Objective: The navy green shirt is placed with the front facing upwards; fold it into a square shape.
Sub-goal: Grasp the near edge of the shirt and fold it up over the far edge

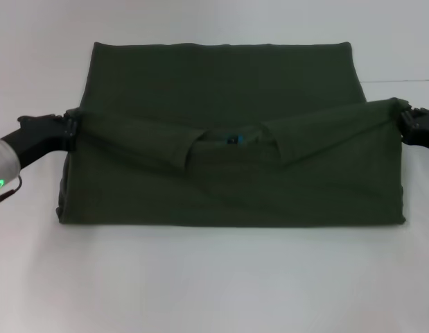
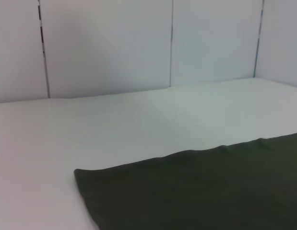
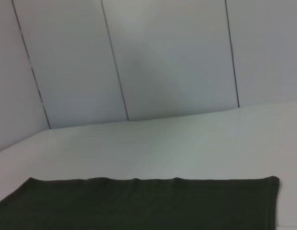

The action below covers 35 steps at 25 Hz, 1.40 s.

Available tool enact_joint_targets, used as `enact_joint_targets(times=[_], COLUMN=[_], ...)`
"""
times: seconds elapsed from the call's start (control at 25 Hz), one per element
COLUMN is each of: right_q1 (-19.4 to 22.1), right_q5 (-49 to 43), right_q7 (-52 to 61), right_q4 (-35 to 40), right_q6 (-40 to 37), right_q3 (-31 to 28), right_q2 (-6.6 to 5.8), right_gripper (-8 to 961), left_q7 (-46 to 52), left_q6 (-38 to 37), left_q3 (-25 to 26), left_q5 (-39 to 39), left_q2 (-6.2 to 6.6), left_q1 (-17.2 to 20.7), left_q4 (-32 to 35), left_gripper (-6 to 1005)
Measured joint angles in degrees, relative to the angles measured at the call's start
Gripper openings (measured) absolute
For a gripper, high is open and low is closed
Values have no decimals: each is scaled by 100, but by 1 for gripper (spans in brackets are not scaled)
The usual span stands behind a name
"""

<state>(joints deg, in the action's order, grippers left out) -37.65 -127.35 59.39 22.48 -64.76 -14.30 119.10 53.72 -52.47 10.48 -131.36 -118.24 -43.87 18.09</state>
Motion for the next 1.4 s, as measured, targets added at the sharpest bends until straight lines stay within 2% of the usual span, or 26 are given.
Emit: enact_joint_targets(times=[0.28,0.48,0.8,1.16,1.4], right_q1=[-297,-482,-649,-691,-729], right_q5=[0,0,342,666,668], right_q7=[-21,-33,-51,157,231], right_q4=[-264,-315,-462,-571,-560], right_q6=[640,1071,1641,2207,2463], right_q3=[73,141,662,1352,1544], right_q2=[-91,-110,-124,-89,-47], right_gripper=[37,38,38,39,154], left_q7=[-100,-209,-576,-764,-1232], left_q6=[763,911,1496,1665,1680], left_q3=[0,0,-2,20,38], left_q5=[75,413,565,602,1115], left_q2=[-21,-23,2,-147,-277], left_q1=[-319,-386,-578,-671,-587], left_q4=[-168,-188,-489,-510,-461], left_gripper=[80,81,84,87,167])
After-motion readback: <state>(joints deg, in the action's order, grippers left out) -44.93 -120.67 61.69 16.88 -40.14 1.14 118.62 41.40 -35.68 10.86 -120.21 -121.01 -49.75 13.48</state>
